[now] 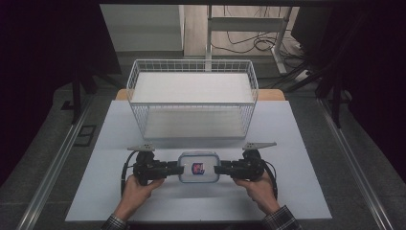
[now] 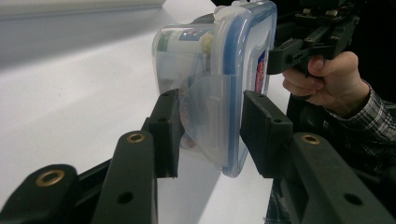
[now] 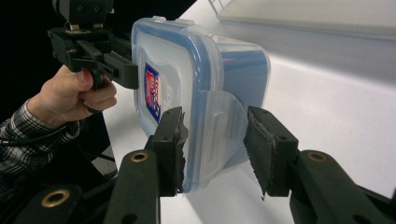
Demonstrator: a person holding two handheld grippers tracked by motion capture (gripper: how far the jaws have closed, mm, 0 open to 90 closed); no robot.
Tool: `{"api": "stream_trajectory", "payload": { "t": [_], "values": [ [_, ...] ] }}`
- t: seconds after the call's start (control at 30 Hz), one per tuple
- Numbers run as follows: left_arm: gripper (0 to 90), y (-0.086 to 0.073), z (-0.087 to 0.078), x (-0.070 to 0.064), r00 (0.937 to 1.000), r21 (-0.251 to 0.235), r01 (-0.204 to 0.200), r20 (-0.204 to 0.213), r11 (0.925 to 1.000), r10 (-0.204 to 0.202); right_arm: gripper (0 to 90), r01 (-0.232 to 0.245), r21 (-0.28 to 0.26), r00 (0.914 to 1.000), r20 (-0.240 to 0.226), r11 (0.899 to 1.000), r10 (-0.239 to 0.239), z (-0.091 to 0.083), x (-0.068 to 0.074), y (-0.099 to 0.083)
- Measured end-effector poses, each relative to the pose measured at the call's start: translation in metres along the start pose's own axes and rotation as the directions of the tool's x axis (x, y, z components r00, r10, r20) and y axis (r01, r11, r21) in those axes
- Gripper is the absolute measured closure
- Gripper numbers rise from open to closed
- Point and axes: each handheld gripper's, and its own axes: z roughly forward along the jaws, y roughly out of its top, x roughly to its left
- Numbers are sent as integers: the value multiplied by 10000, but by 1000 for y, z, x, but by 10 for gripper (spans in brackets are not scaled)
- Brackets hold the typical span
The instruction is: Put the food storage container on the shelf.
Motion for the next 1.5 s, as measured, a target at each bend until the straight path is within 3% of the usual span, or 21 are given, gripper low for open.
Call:
{"api": "stream_trajectory", "payload": {
  "t": [0.6, 1.5],
  "values": [
    [590, 41, -18, -12, 9994, -421, -298, -208, 9987, 289, 571, 386, -289, 9993, -10, 9988, -387, -11, 10, 49],
    [591, 109, -45, -21, 9972, -847, -697, -335, 9940, 670, 575, 590, -991, 9979, -193, 9933, -612, -24, 20, 119]
  ]
}}
